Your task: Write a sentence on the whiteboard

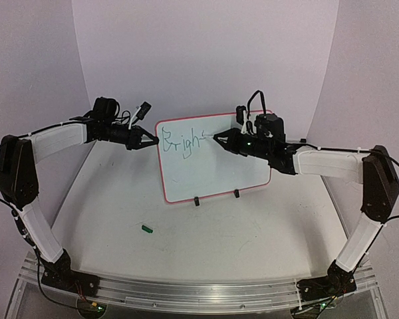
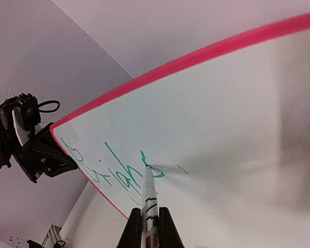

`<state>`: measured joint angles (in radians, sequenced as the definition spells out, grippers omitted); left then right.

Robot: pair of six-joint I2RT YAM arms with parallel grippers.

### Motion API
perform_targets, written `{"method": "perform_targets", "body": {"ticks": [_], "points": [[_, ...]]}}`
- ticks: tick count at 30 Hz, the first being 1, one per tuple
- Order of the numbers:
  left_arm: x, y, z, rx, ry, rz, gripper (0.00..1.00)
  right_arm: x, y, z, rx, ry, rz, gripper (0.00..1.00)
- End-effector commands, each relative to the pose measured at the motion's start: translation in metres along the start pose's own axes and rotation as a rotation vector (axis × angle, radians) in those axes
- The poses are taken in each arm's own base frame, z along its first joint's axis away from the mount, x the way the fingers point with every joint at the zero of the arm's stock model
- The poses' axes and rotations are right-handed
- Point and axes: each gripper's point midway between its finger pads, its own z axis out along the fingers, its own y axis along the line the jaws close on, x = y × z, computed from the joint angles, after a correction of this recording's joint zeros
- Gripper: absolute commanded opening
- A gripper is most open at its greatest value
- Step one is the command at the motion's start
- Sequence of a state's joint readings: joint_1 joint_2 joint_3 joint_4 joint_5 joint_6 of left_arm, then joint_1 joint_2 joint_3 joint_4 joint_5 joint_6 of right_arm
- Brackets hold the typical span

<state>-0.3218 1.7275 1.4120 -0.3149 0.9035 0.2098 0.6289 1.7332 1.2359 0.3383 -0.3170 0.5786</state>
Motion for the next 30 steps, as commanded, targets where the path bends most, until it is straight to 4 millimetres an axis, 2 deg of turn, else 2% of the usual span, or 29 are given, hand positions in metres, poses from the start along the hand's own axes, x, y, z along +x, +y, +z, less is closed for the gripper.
{"method": "perform_targets", "body": {"ticks": [1,8,17,23,30], "points": [[-0.009,-0.016,-0.004,0.023,0.006,0.015,0.0,0.015,-0.018,0.0,0.039,0.022,0.026,0.0],[-0.009,-0.017,-0.004,0.023,0.004,0.015,0.0,0.022,-0.023,-0.003,0.054,0.032,0.038,0.0],[-0.01,-0.017,-0.005,0.022,0.003,0.018,0.0,0.007,-0.021,-0.014,0.084,-0.022,0.023,0.0],[-0.011,-0.017,-0.005,0.019,0.002,0.02,0.0,-0.006,-0.006,-0.022,0.049,-0.047,-0.008,0.0],[-0.011,-0.019,-0.007,0.016,0.001,0.025,0.0,-0.018,0.032,-0.047,-0.084,-0.05,-0.081,0.0]]}}
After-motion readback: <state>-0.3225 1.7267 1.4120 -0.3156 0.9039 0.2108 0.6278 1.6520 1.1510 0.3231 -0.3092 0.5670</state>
